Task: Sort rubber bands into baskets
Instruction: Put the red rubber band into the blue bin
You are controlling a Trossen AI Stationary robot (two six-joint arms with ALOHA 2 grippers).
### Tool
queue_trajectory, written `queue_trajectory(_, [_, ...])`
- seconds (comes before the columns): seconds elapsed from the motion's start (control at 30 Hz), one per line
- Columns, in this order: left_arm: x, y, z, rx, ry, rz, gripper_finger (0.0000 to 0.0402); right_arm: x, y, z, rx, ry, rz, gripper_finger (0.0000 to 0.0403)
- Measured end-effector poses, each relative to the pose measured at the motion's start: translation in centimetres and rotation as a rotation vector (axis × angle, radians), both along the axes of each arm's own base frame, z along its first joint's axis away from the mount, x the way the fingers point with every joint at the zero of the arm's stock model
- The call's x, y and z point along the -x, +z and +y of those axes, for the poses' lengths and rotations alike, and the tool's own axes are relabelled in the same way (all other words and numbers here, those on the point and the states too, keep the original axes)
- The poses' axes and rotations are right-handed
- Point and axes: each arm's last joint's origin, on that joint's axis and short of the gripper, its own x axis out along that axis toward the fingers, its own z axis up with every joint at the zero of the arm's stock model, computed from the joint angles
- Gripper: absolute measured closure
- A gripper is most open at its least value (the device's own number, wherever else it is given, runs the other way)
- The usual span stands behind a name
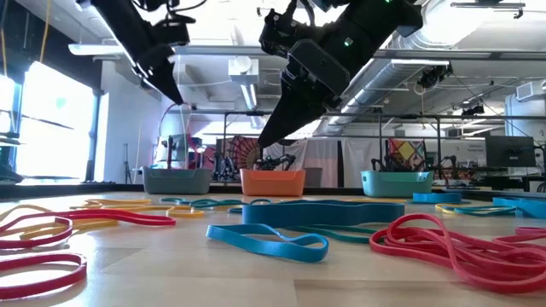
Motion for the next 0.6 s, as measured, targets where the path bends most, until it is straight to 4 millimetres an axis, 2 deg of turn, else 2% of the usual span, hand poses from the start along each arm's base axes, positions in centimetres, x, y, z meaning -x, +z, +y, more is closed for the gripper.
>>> queue_trajectory(0.23, [1.0, -0.7, 4.9, -0.001, 0.062, 0.021, 0.0401, -0.1, 0.0, -0.3, -0.001, -0.009, -0.001, 0.0259])
queue_trajectory(0.6, [1.4, -3.6, 11.7, -0.032, 0.168, 0.079, 0.0401, -0.1, 0.0, -0.3, -0.001, -0.009, -0.003, 0.0259])
